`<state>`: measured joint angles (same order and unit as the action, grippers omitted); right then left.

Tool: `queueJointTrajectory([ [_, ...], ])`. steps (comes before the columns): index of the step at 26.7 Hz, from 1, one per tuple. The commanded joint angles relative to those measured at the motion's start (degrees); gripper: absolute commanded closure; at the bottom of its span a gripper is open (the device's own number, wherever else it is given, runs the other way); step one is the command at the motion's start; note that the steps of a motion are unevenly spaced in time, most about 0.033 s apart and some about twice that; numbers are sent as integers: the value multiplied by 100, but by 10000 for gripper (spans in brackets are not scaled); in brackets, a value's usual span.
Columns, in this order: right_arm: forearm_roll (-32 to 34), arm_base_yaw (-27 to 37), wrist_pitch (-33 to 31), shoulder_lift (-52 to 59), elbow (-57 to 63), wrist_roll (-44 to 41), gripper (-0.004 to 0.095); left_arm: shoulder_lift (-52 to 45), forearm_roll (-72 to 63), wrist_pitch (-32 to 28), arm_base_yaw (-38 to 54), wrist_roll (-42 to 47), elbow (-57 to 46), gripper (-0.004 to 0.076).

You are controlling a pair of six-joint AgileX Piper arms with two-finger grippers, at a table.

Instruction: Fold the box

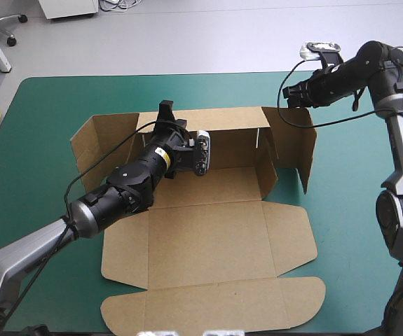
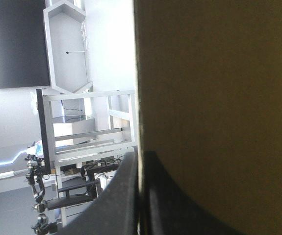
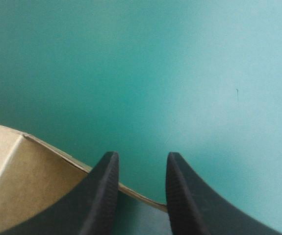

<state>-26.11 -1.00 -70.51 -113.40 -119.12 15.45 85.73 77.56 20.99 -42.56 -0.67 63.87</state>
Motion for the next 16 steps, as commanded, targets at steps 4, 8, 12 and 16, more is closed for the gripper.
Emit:
queueJointTrajectory([
  [4, -676, 353, 10, 330, -60, 250, 599, -216, 568, 84, -201, 554, 70, 738],
  [8, -632, 403, -2, 330, -48, 262, 599, -216, 595, 190, -201, 688, 70, 738],
  [12, -620, 414, -28, 330, -37, 262, 599, -216, 595, 190, -201, 688, 70, 738],
  [16, -670, 414, -69, 330, 49, 266, 599, -216, 595, 176, -201, 728, 70, 738],
])
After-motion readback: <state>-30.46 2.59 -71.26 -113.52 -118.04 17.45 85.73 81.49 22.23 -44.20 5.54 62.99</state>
